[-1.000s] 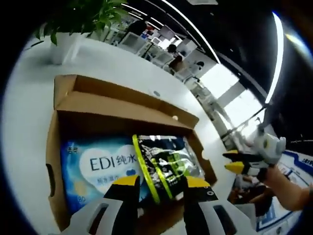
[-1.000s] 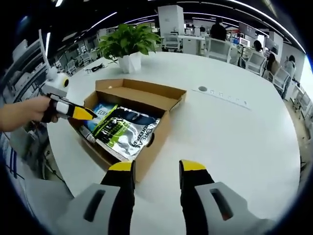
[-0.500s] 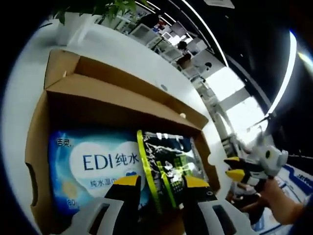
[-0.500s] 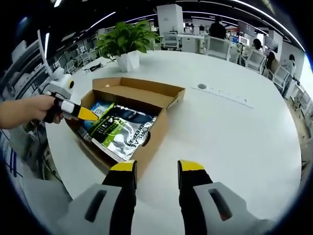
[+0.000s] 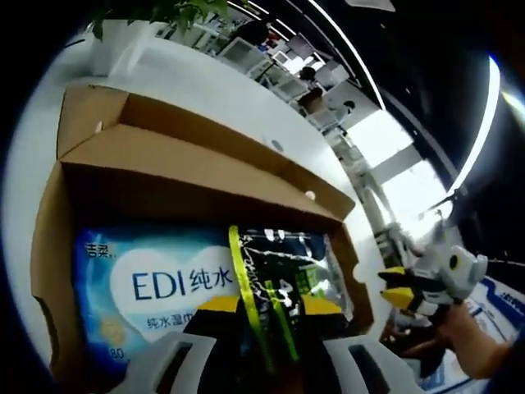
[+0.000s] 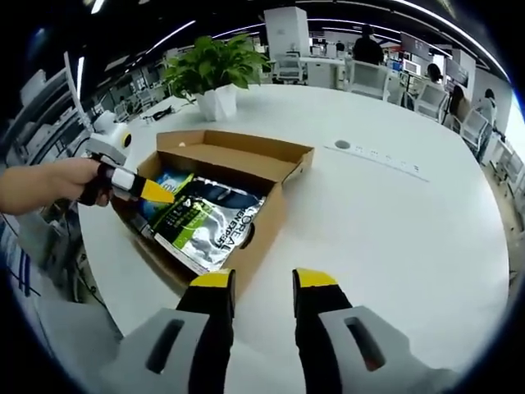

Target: Operate the shoe box by opening the lid, removing the specified soft item, and placing it in the target area until the item is outside and the box remains undamaged.

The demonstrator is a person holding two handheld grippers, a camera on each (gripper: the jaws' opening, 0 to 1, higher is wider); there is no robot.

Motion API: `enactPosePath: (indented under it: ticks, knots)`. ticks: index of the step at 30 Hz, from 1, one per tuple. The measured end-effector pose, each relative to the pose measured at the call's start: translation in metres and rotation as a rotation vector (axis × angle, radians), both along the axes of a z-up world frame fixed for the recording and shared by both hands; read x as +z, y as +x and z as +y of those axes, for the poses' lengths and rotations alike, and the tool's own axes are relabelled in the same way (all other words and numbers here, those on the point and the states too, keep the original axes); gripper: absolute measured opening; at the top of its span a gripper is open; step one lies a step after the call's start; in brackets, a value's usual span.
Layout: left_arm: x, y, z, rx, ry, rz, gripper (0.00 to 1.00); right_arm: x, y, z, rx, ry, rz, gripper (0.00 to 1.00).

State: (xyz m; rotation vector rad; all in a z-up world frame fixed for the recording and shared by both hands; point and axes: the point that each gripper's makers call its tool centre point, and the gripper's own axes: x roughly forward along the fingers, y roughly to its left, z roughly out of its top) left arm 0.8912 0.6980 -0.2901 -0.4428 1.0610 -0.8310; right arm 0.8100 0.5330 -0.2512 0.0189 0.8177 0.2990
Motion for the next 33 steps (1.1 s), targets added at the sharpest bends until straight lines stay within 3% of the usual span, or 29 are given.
enactPosePath:
  ticks: [6, 13, 22, 33]
  knots:
    - [-0.007, 0.000, 0.006, -0.005, 0.046, -0.015, 0.13, 0.002, 0.002, 0.005, 0.005, 0.010, -0.013, 0.25]
    - [-0.004, 0.001, 0.008, 0.009, 0.021, -0.014, 0.02, 0.010, 0.006, 0.014, 0.007, 0.030, -0.036, 0.22]
    - [-0.002, 0.002, 0.010, 0.012, 0.022, -0.016, 0.00, 0.014, 0.014, 0.028, 0.031, 0.035, -0.053, 0.21]
    - [0.005, 0.003, 0.031, -0.022, 0.057, -0.050, 0.00, 0.012, 0.026, 0.050, 0.073, 0.051, -0.051, 0.20]
